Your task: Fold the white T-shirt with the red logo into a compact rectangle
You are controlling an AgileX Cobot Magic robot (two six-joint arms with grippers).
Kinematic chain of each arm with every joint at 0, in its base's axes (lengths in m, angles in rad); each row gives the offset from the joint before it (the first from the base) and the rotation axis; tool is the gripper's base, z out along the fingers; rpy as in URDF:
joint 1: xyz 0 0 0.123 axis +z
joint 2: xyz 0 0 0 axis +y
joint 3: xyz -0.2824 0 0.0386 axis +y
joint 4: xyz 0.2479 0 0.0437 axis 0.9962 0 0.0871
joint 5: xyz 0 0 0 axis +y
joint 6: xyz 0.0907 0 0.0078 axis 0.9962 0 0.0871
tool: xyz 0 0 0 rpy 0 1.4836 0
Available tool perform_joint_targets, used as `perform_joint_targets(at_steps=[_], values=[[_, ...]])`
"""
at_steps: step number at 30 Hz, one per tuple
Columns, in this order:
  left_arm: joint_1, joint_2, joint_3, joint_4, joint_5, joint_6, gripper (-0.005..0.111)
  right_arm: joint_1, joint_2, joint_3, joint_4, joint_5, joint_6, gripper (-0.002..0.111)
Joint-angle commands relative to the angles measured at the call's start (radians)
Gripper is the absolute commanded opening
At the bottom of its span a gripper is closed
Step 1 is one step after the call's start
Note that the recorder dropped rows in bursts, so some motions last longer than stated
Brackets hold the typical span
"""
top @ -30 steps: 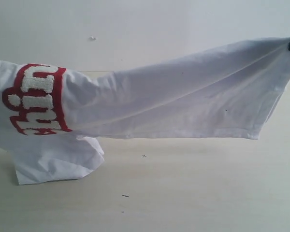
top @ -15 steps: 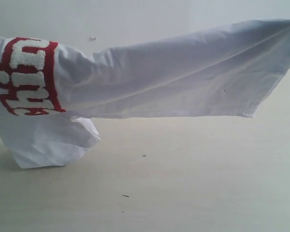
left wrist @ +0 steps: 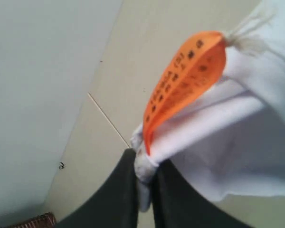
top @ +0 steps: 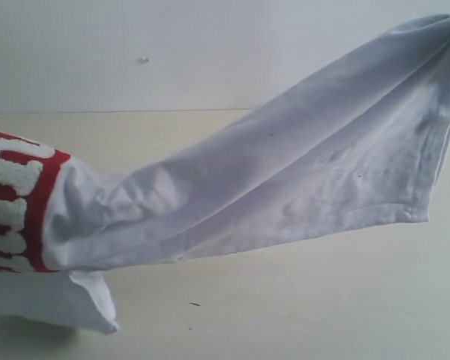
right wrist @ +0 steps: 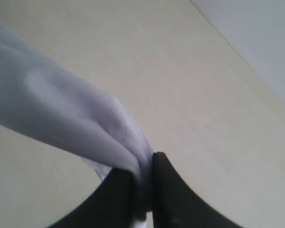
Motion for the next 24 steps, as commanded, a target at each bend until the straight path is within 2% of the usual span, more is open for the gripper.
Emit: perform_joint_targets(at_steps=[1, 5, 8, 10, 12, 13, 14, 16, 18, 20, 21, 23, 24], values=[[-0.008, 0.028, -0.043, 0.006, -0.006, -0.009, 0.000, 0.005, 0.021, 0.003, -0.056, -0.021, 0.039, 0.000], [-0.008, 0.141, -0.036, -0.033, 0.015, 0.025, 0.000, 0.005, 0.125, 0.003, -0.138, -0.009, 0.149, 0.000], [-0.008, 0.317, -0.035, -0.074, 0.036, 0.078, 0.000, 0.005, 0.266, 0.010, -0.141, -0.009, 0.176, 0.000], [-0.006, 0.402, -0.035, -0.050, -0.024, 0.083, 0.000, 0.005, 0.346, 0.006, -0.168, -0.009, 0.164, 0.000], [-0.006, 0.508, -0.035, 0.000, -0.171, 0.083, 0.000, 0.005, 0.452, -0.018, -0.297, -0.058, 0.177, 0.000], [-0.006, 0.575, -0.035, 0.022, -0.294, 0.078, 0.000, 0.005, 0.514, -0.026, -0.355, -0.165, 0.177, 0.000], [-0.006, 0.611, -0.035, 0.035, -0.356, 0.074, 0.000, 0.005, 0.547, -0.028, -0.374, -0.228, 0.177, 0.000], [0.009, 0.726, -0.035, 0.066, -0.580, -0.023, 0.000, 0.005, 0.649, -0.028, -0.411, -0.473, 0.175, 0.000], [0.035, 0.809, -0.035, 0.066, -0.742, -0.127, 0.000, 0.005, 0.711, -0.028, -0.440, -0.655, 0.206, 0.000], [0.060, 0.866, -0.035, 0.067, -0.849, -0.168, 0.003, 0.003, 0.760, -0.028, -0.466, -0.813, 0.274, 0.003], [0.075, 0.886, -0.035, 0.067, -0.894, -0.189, 0.008, 0.003, 0.780, -0.028, -0.482, -0.881, 0.330, 0.007], [0.105, 0.928, -0.035, 0.067, -0.969, -0.238, 0.026, -0.007, 0.814, -0.028, -0.519, -0.987, 0.445, 0.019], [0.121, 0.945, -0.035, 0.067, -1.008, -0.277, 0.041, -0.016, 0.831, -0.029, -0.536, -1.029, 0.498, 0.025]])
